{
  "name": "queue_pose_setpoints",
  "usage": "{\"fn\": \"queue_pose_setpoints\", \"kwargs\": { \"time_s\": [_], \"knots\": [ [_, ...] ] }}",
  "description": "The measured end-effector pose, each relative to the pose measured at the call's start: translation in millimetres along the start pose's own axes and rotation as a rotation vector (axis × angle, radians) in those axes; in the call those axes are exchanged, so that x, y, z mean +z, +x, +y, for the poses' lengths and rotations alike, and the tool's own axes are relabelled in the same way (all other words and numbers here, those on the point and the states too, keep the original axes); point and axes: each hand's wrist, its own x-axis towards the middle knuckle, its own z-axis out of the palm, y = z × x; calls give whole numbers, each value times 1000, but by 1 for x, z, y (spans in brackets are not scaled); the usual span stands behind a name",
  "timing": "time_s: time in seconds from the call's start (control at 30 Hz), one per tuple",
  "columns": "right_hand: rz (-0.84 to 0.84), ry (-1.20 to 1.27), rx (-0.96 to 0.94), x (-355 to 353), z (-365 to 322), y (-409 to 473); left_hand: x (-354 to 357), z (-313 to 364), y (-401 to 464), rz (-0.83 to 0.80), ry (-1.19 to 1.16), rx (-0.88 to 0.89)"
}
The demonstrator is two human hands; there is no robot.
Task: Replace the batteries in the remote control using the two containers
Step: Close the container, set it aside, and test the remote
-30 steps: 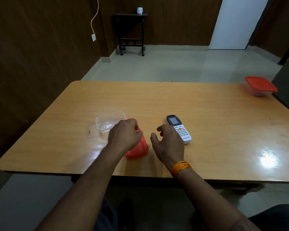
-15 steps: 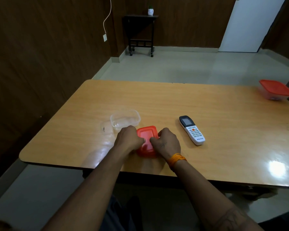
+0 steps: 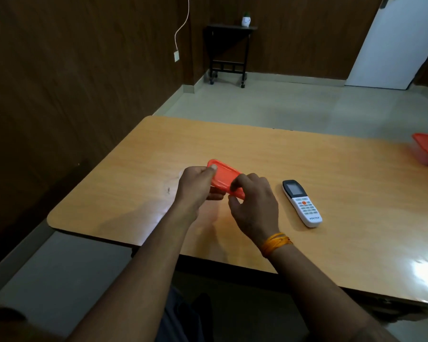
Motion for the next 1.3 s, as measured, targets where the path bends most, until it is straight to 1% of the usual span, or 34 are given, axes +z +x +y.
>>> {"fn": "queue_pose_setpoints", "kwargs": {
  "time_s": [0.07, 0.17, 0.23, 0.27, 0.33, 0.37, 0.47, 0.53, 0.67, 0.87, 1.13, 1.3],
  "knots": [
    [-14, 153, 78, 4, 1, 12, -5, -3, 9, 46, -43, -1],
    [31, 297, 295, 11, 8, 37, -14, -5, 24, 80, -96, -9],
    [-12, 373, 456, 15, 10, 53, -22, -6, 32, 78, -100, -12],
    [-45, 449, 526, 17, 10, 60, -26, -7, 35, 81, -92, -12],
    [-95, 558, 630, 21, 7, 73, -33, -12, 39, 125, 4, -8],
    [-106, 574, 653, 23, 6, 80, -36, -17, 43, 170, 101, 9],
    [-108, 567, 672, 36, 4, 94, -43, -28, 53, 340, 418, 110],
    [-103, 543, 696, 44, 4, 99, -46, -31, 57, 401, 492, 123],
    [-140, 498, 767, 60, 11, 97, -47, -38, 67, 404, 530, 89],
    [-148, 476, 751, 75, 22, 93, -46, -43, 76, 449, 538, 62],
    [-189, 431, 712, 82, 17, 92, -50, -55, 85, 437, 501, 20],
    [-228, 506, 750, 79, 18, 92, -48, -52, 87, 392, 507, -7]
  ]
}}
